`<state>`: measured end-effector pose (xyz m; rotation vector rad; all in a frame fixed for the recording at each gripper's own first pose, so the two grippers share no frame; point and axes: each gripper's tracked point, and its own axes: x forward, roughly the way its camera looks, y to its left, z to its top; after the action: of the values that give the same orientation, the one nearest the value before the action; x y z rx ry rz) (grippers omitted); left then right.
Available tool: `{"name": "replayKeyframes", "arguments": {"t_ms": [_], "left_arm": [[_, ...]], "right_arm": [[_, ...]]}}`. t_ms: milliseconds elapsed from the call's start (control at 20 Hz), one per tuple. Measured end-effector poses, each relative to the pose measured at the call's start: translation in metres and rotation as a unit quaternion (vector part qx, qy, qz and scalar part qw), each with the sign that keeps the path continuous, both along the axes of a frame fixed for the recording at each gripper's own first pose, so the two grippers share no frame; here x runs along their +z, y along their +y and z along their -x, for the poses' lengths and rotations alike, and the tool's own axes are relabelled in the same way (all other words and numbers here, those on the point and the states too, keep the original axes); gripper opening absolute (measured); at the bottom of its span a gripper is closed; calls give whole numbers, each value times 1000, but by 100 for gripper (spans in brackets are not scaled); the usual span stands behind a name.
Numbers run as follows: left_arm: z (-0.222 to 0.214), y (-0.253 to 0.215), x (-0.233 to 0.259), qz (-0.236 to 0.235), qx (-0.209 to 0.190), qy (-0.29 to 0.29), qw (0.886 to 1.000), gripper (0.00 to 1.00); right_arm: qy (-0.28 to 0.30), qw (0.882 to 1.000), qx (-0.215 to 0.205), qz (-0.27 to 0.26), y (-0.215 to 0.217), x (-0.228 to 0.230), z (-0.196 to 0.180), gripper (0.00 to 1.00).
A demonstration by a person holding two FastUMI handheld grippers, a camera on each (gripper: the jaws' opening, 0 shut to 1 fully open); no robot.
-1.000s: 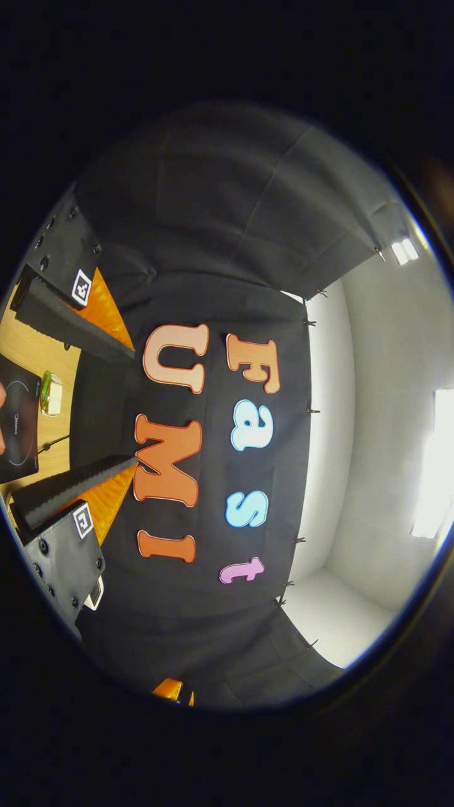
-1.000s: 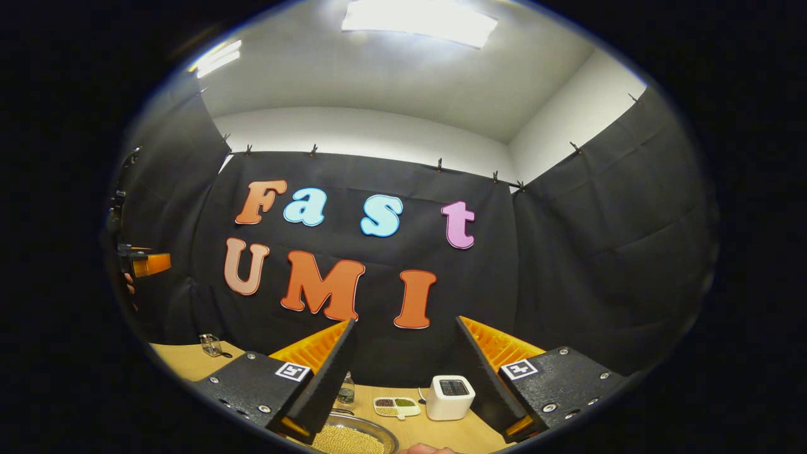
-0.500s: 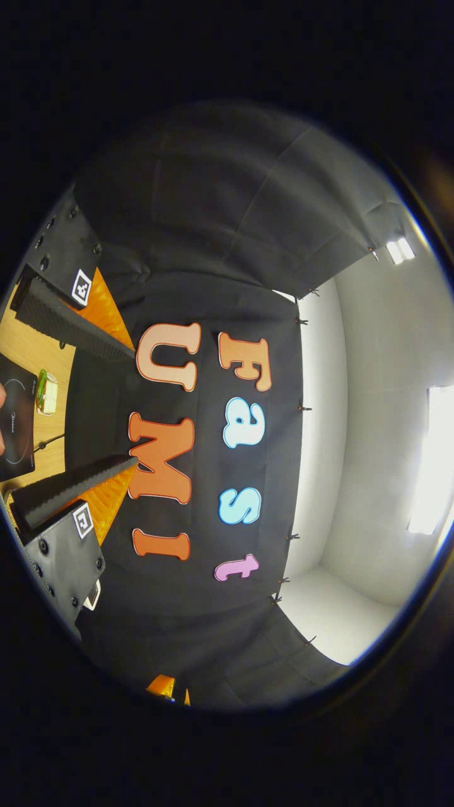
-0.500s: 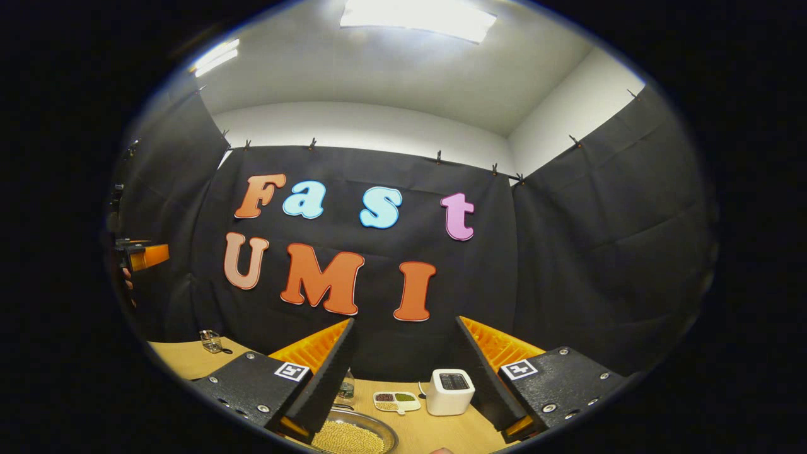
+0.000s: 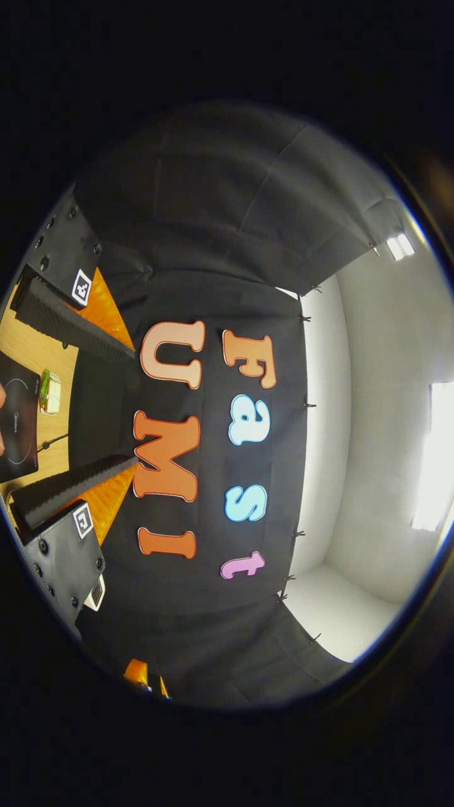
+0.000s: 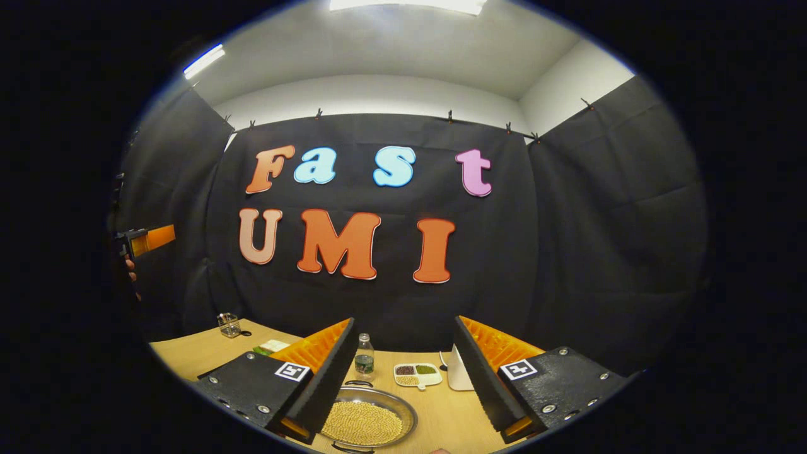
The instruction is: First push the handle of the pot to place it horizontally, then grasp the pot with both hands and set it on the induction cooktop.
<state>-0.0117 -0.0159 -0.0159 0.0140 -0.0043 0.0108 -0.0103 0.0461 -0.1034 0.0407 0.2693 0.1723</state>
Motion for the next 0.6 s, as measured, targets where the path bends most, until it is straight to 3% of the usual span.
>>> {"name": "replayKeyframes", "arguments": {"t_ms": [250, 300, 350, 600], "left_arm": [[-3, 0, -4, -5, 1, 1, 1000, 97], [-3, 1, -6, -5, 2, 1, 1000, 97], [-2, 2, -7, -5, 2, 2, 1000, 97], [-6, 12, -17, -2, 7, 11, 1000, 96]], "right_arm": [[107, 993, 55, 0, 34, -72, 9, 86], [129, 990, 64, 0, 40, -86, 13, 77], [151, 986, 74, -1, 47, -99, 16, 79], [256, 959, 124, -4, 80, -159, 41, 53]]}}
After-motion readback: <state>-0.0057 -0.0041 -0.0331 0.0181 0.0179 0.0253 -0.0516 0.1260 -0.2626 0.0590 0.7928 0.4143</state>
